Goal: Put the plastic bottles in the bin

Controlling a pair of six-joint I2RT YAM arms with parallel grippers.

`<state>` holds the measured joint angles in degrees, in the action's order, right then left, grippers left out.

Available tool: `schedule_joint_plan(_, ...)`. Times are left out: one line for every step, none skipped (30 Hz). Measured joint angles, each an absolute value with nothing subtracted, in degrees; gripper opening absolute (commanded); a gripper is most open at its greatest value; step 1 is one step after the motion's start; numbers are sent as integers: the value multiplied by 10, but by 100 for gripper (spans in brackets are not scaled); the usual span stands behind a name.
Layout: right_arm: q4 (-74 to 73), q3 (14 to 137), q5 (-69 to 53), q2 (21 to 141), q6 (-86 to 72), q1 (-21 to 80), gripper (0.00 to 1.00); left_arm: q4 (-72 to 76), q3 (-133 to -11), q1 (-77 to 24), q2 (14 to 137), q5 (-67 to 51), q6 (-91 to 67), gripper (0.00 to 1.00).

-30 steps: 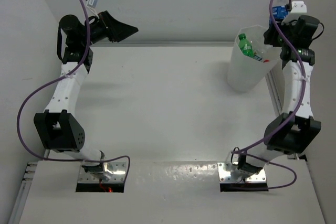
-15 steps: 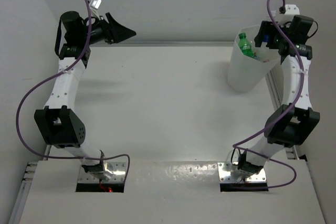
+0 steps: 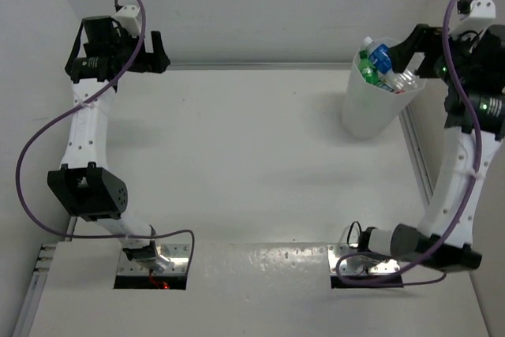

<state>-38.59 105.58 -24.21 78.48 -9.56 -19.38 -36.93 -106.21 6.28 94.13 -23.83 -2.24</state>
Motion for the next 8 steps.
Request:
schedule_joint_plan(-393, 1032, -251, 752, -102, -194, 100, -376, -1051, 63, 931, -210, -12, 100)
schedule_joint_plan(-389, 1007, -258, 724, -107, -194, 100, -383, -1035, 63, 917, -183, -1, 100)
schedule_joint_plan(-387, 976, -265, 694, -111, -194, 100, -391, -1021, 63, 905, -163, 6, 100)
schedule_joint_plan(-392, 948, -272, 670, -116, -195, 100, -394, -1007, 63, 892, -148, 10, 100)
schedule_joint_plan(-394, 924, -277, 649, -120, -195, 100, -397, -991, 64, 877, -134, 13, 100)
schedule_joint_plan(-395, 901, -280, 631, -123, -196, 100, -402, -978, 64, 863, -124, 15, 100)
schedule_joint_plan(-397, 882, -283, 619, -126, -198, 100, -405, -967, 64, 851, -116, 17, 100)
schedule_joint_plan(-399, 865, -286, 611, -129, -201, 100, -407, -958, 64, 840, -110, 18, 100)
